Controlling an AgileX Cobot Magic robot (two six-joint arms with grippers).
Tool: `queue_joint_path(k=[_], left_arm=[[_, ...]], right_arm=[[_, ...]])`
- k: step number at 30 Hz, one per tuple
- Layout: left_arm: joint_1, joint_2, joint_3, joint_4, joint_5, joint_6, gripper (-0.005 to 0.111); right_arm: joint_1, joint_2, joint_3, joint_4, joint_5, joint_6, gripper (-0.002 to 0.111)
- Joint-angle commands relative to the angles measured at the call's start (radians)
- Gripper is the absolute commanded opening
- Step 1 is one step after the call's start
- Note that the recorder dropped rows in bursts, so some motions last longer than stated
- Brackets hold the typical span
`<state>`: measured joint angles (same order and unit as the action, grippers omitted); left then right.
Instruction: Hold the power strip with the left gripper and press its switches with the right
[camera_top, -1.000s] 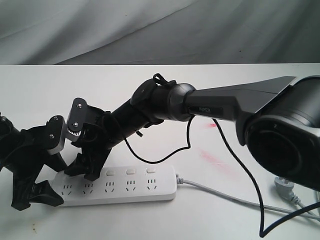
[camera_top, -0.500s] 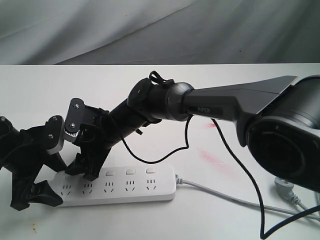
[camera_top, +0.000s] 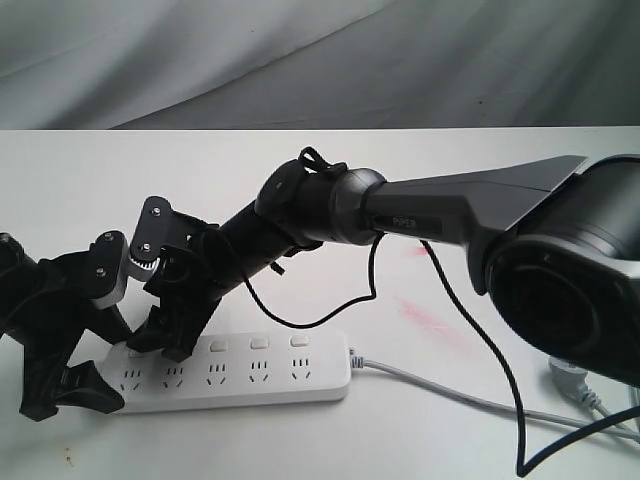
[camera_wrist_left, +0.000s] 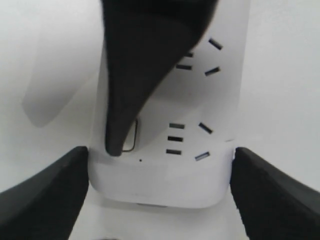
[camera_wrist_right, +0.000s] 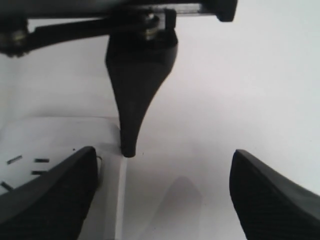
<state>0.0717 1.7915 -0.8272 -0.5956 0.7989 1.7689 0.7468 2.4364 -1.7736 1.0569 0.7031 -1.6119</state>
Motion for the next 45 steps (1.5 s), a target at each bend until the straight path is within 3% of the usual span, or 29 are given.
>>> queue_joint_path(k=[1,8,13,18,29,45], left_arm=[[-0.005,0.0,-0.002,-0.018,0.01,-0.003,0.04],[-0.005,0.0,-0.002,-0.018,0.01,-0.003,0.04],[-0.005,0.0,-0.002,-0.018,0.01,-0.003,0.04],[-0.005,0.0,-0.002,-0.018,0.01,-0.003,0.04],[-0.005,0.0,-0.002,-0.018,0.01,-0.003,0.04],[-0.005,0.0,-0.002,-0.018,0.01,-0.003,0.04]], right_arm=[[0.013,0.043,0.016,-0.091,-0.033,-0.009,0.068],[0.007,0.031,0.016,-0.06,-0.029,-0.007,0.068],[-0.041,-0.039,0.016,0.06,0.072,-0.059,0.068],[-0.085,-0.088,0.016,0.041,0.15,-0.066,0.068],[-0.097,-0.103,0.018,-0.053,0.147,0.001,0.068],[-0.094,-0.103,0.113,-0.018,0.095,-0.025,0.068]])
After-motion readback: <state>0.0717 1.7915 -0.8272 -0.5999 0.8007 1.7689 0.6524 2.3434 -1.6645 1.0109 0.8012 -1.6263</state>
